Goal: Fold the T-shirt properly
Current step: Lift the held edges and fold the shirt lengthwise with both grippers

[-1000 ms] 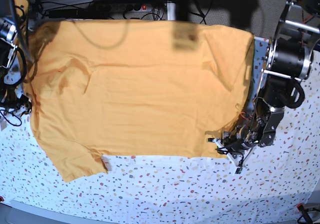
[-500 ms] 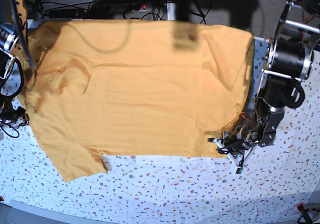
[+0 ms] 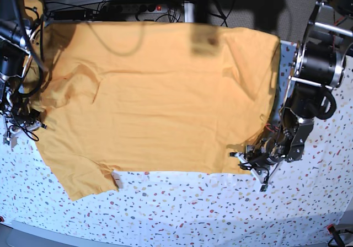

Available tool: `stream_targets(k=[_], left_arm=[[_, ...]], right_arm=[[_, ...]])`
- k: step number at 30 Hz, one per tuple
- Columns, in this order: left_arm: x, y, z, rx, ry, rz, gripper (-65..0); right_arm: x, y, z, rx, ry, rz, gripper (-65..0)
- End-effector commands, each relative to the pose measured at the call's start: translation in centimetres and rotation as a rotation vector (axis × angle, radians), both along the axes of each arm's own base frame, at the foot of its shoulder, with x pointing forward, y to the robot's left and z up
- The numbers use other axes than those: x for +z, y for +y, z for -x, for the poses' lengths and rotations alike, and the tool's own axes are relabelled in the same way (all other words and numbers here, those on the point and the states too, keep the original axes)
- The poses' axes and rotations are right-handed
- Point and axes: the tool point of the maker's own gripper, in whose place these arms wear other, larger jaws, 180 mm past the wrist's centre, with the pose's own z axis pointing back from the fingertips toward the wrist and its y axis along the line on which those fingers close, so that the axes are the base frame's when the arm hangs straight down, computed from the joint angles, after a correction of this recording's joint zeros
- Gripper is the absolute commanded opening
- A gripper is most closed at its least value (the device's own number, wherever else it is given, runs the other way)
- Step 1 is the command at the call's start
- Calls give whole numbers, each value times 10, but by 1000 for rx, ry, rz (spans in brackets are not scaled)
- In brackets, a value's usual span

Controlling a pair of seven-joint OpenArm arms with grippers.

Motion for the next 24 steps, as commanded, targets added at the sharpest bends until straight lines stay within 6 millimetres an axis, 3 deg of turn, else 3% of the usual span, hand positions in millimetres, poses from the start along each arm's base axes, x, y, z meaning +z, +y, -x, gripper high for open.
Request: stream_targets(k=[1,7,13,17,24], left_arm=[[29,0,-21,5,-77,16,-650],[32,0,-24,4,-84,17,-650],[56,-6,-36,-16,-138,18,-650],[62,-12,-35,-43,-122,5,-650],[65,-14,-32,-72,-95,-16,-650]], right_arm=[[16,-11,-7,-14,-20,13,-650],[47,-17,-30,-14,-65,14,-650],[81,4,-59,57,-165,-76,-650],[86,9,-62,97,-174,-84,-650],[103,-2,-55,85,-232,-91,-650]])
